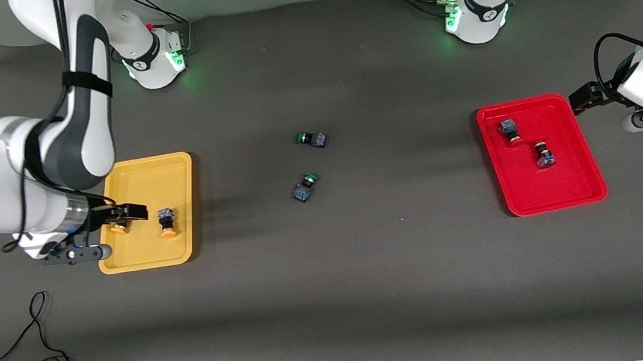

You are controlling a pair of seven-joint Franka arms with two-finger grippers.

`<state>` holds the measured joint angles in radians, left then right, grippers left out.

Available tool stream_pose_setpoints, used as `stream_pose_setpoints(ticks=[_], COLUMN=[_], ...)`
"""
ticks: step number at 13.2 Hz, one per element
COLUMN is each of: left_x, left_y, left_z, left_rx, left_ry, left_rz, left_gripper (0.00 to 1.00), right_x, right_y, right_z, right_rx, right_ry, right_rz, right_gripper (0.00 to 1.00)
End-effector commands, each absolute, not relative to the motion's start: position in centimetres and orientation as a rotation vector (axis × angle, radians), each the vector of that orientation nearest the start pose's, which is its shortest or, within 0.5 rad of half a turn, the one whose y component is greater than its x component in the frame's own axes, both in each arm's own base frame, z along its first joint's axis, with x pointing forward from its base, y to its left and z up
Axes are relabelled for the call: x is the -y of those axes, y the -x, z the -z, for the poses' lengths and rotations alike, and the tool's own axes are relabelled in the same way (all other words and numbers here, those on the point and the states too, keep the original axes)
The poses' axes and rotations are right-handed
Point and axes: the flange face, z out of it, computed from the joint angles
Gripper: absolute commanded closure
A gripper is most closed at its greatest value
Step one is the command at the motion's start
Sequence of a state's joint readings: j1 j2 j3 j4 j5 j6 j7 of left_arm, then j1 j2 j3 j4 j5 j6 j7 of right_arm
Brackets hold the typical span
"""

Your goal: Place red and yellow buttons in trays

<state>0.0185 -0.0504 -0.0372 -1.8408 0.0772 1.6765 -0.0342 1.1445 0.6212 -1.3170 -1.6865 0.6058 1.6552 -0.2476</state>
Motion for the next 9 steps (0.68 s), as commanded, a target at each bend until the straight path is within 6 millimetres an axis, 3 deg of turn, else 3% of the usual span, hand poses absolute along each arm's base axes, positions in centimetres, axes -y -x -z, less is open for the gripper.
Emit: stream_pose_setpoints(ticks=[1, 3, 4, 9], left_x=[0.5, 1.1, 1.4, 1.2], left_y=[-53.3, -53.3, -53.3, -53.4], left_z=[-54.0, -54.0, -54.0, -54.1], left_rx=[-0.006, -0.008, -0.008, -0.007], left_ry=[3.06, 3.059, 3.058, 3.062], left_rz=[-0.187, -0.186, -0.185, -0.156], left_gripper=[0.0, 0.0, 0.0, 0.0], right_x=[-7.6, -6.8, -7.1, -4.4], right_y=[-61.3, -60.9, -60.7, -60.1], right_z=[-47.2, -49.9, -50.3, -52.0], right_rx=[-0.023, -0.026, -0.035, -0.064], right_ry=[3.154, 3.156, 3.148, 3.125], right_rz=[-0.236, -0.213, -0.222, -0.24], right_gripper=[0.0, 0.0, 0.0, 0.0])
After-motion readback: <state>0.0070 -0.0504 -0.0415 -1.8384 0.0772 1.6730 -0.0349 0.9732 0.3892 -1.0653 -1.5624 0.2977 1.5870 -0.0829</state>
